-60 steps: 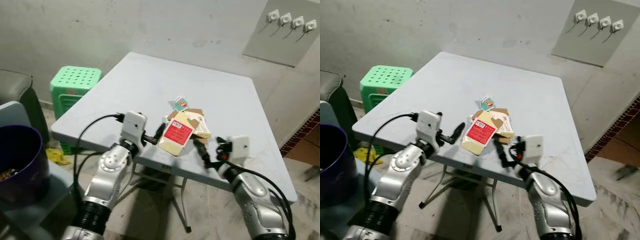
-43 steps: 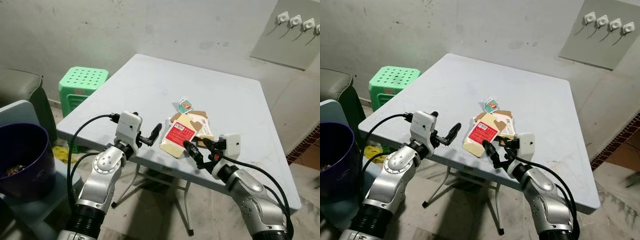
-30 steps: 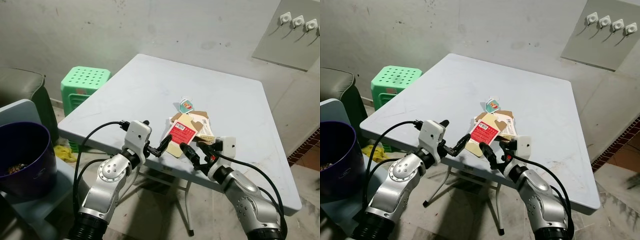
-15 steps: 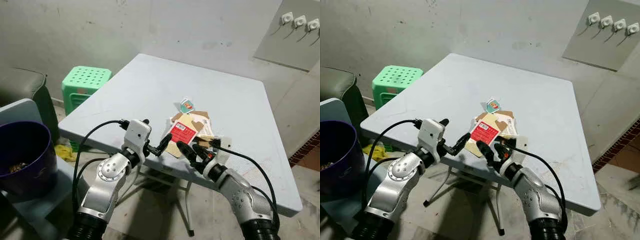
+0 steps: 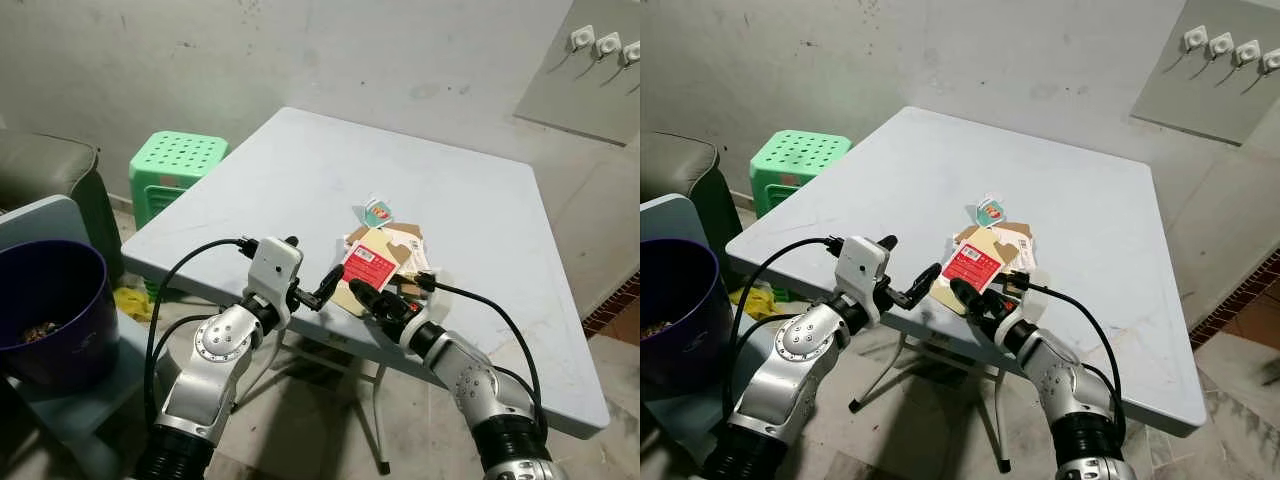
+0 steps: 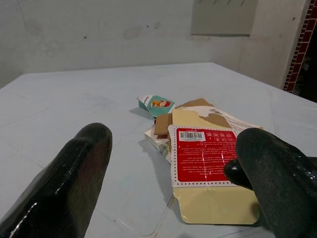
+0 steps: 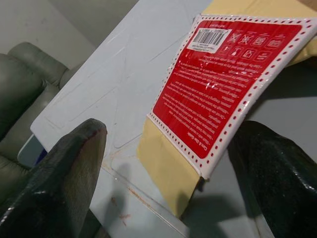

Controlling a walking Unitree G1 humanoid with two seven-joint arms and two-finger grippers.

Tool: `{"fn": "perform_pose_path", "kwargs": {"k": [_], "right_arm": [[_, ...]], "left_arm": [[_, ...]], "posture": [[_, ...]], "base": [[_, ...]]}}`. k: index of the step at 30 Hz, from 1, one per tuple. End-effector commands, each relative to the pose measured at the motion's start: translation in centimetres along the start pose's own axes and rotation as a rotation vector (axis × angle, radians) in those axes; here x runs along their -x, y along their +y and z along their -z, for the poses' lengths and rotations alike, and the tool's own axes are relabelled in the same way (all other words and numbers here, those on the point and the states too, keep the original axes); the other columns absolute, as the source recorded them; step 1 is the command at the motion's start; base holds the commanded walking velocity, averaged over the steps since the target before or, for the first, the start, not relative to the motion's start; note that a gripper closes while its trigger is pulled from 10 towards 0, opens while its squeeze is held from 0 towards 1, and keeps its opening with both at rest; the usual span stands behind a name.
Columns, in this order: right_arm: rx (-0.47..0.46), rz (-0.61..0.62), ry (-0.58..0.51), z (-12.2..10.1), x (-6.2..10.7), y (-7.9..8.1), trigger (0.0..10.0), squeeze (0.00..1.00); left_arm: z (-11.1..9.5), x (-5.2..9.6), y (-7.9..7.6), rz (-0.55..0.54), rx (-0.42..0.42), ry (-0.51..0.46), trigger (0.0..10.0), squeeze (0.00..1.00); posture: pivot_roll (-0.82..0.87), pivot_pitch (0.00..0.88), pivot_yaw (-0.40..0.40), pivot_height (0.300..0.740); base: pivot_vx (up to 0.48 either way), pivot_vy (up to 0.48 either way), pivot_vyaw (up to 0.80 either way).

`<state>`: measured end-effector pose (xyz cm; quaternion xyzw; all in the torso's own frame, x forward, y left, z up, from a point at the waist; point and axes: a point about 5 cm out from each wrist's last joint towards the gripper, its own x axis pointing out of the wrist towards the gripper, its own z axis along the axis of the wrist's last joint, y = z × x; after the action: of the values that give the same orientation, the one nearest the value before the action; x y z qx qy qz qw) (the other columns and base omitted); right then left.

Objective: Picking trash to rubbish bin

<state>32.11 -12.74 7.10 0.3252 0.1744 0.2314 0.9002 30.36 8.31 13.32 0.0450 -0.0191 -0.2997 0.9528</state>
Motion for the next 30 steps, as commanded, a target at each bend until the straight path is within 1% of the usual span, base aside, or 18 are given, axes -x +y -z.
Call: {"fn": "perform_pose_path", "kwargs": {"k": [1,2,3,4,5,6,10,12,30], "right_arm": [[-0.010,-0.003,-0.030,-0.69,0.01,-0.23,10.0,0.00],[-0.006,-0.004,-0.029,-0.72,-0.16,-0.26,10.0,0.00],[-0.010,-0.013,-0.034,-0.77,-0.23,-0.23,6.5,0.00],[-0.012,-0.014,-0.040,-0.87,-0.31,-0.25,4.0,0.00],[-0.013,-0.015,-0.044,-0.94,-0.35,-0.26,4.0,0.00],[-0.017,-0.023,-0.050,-1.05,-0.41,-0.21,0.0,0.00],[-0.024,-0.037,-0.061,-1.16,-0.43,-0.16,0.0,0.00],[-0.016,-0.058,-0.086,-1.38,-0.36,-0.13,0.0,0.00],[-0.009,-0.040,-0.080,-1.30,-0.21,-0.65,0.0,0.00]], "left_arm": [[-0.38,-0.07,-0.22,0.007,-0.007,-0.011,10.0,0.00],[-0.39,-0.09,-0.16,0.005,-0.009,-0.010,10.0,0.00],[-0.41,-0.09,-0.15,0.004,-0.010,-0.011,10.0,0.00],[-0.43,-0.11,-0.13,0.003,-0.010,-0.011,10.0,0.00],[-0.45,-0.13,-0.13,0.002,-0.010,-0.012,10.0,0.00],[-0.47,-0.12,-0.12,0.001,-0.010,-0.012,10.0,0.00],[-0.46,-0.09,-0.09,-0.002,-0.012,-0.012,10.0,0.00],[-0.45,-0.10,-0.04,-0.005,-0.016,-0.010,10.0,0.00],[-0.37,-0.17,-0.03,-0.009,-0.021,-0.006,10.0,0.00]], "posture": [[0.02,0.000,-0.124,0.740],[0.02,0.000,-0.125,0.740],[0.03,0.000,-0.126,0.740],[0.03,0.000,-0.128,0.740],[0.03,0.000,-0.128,0.740],[0.03,0.000,-0.130,0.740],[0.03,0.000,-0.130,0.740],[0.03,0.000,-0.131,0.740],[0.03,0.000,-0.134,0.740]], "base": [[0.000,0.000,0.00],[0.000,0.000,0.00],[0.000,0.000,0.00],[0.000,0.000,0.00],[0.000,0.000,0.00],[0.000,0.000,0.00],[0.000,0.000,0.00],[0.000,0.000,0.00],[0.000,0.000,0.00]]}}
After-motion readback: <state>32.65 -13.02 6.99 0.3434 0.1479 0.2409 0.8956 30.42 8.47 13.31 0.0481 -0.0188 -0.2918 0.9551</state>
